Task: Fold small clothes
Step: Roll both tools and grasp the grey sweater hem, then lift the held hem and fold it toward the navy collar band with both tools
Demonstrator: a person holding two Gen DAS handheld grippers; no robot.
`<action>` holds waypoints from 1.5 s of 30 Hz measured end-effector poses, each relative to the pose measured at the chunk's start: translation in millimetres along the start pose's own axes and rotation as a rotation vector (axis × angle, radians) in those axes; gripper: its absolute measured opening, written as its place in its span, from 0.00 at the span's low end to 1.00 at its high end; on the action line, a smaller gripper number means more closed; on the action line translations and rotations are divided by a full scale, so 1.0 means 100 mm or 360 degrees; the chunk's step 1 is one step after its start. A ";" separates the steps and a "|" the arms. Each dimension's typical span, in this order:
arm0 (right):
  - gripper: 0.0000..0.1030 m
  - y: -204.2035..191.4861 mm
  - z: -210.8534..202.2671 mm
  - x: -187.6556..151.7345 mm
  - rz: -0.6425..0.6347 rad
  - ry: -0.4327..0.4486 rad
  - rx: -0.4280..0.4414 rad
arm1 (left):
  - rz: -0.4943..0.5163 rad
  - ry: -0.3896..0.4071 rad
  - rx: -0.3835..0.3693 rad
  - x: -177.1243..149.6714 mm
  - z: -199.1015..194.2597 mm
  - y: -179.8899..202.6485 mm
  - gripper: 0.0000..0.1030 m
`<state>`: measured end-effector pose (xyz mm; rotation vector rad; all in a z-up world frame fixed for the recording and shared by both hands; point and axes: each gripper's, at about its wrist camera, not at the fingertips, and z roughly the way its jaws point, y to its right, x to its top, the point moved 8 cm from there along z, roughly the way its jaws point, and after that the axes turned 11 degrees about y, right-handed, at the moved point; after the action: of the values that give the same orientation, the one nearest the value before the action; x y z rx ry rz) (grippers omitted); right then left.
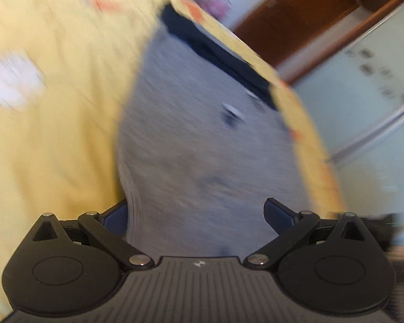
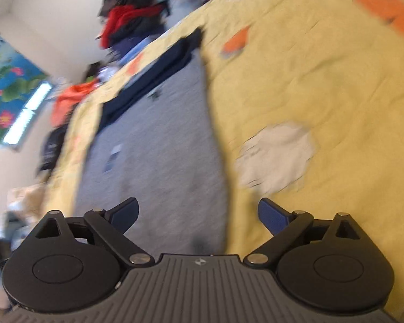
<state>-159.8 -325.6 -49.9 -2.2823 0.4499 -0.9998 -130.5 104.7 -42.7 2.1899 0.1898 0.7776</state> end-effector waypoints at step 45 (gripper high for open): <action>0.14 -0.42 1.29 2.29 0.0591 0.0375 0.0752 | 0.0107 0.0381 -0.0122 2.70 0.90 0.39 0.05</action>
<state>90.1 -362.0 33.0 -1.6003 0.6316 -1.0524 134.0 121.3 67.7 2.0366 0.2039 1.0681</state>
